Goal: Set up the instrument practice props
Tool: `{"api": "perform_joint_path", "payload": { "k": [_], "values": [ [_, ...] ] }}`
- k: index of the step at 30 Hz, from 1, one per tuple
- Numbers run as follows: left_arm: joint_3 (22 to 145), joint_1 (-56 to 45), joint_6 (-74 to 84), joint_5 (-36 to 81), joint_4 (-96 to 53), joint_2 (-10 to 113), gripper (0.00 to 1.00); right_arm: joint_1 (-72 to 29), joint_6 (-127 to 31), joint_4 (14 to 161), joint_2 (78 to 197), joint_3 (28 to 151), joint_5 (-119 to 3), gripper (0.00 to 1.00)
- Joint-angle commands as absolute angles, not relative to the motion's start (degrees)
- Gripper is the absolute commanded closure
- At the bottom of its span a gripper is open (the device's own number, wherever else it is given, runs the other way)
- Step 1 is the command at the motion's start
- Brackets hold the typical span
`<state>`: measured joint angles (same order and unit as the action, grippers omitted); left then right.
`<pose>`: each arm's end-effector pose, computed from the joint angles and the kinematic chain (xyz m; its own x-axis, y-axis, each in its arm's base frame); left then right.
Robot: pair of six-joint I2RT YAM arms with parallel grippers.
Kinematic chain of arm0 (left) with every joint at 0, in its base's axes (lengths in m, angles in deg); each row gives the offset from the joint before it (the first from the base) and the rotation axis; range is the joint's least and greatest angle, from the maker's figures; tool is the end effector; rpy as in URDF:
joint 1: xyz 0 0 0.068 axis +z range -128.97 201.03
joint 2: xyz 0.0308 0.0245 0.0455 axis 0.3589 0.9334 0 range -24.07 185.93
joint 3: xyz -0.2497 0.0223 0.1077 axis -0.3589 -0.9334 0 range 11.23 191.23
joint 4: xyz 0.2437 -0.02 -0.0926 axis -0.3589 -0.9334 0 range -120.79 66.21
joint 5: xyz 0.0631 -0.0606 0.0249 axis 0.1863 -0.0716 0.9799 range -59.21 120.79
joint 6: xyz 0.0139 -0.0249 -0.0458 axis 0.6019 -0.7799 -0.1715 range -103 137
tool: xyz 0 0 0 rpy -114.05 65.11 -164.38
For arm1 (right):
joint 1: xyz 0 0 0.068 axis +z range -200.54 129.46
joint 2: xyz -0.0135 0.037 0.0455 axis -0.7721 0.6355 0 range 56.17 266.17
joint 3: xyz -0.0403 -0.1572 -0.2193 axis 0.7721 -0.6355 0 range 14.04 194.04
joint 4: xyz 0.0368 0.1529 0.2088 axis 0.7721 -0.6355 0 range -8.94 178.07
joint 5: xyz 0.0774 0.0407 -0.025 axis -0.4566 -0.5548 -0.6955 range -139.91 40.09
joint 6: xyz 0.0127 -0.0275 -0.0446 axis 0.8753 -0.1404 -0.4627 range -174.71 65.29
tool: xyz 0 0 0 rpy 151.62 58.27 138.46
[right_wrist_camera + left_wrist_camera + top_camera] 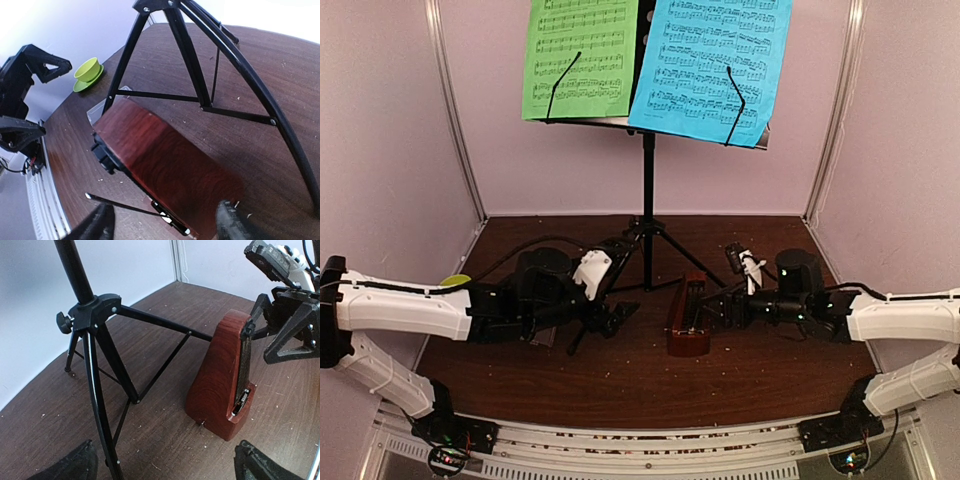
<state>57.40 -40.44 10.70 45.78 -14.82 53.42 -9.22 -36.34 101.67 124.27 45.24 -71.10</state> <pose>0.1531 -0.2623 0.2539 -0.2613 0.2584 -0.9300 0.7101 0.7041 -0.0039 0.1808 0.1760 0.2170 -0.5544 -0.0963 -0.8267 -0.7273 0.5389 0.4250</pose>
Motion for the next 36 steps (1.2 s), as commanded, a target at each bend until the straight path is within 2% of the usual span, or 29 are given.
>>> {"api": "perform_joint_path", "payload": {
  "k": [1, 9, 20, 23, 30, 36],
  "values": [
    [59.3, -40.1, 10.4, 45.3, -11.8, 54.2, 0.03, -9.3, -34.6, 102.2, 123.8, 45.8, -69.7, 0.24],
    [58.8, -40.1, 9.8, 45.6, -11.4, 54.0, 0.03, -6.7, -34.5, 99.3, 124.1, 50.1, -63.4, 0.1],
    [58.9, -40.1, 9.6, 45.5, -10.7, 54.5, 0.03, -4.0, -34.9, 97.9, 124.3, 52.3, -59.4, 0.01],
    [59.0, -40.1, 9.6, 45.3, -10.6, 54.7, 0.03, -3.5, -35.3, 96.4, 125.6, 53.8, -58.3, 0.0],
    [58.7, -40.1, 9.4, 45.5, -11.2, 54.1, 0.03, -3.2, -35.0, 89.5, 125.6, 55.0, -47.1, 0.03],
    [58.3, -40.1, 9.3, 45.9, -11.2, 53.6, 0.03, -3.2, -34.9, 83.4, 121.0, 53.5, -43.2, 0.04]
  ]
}}
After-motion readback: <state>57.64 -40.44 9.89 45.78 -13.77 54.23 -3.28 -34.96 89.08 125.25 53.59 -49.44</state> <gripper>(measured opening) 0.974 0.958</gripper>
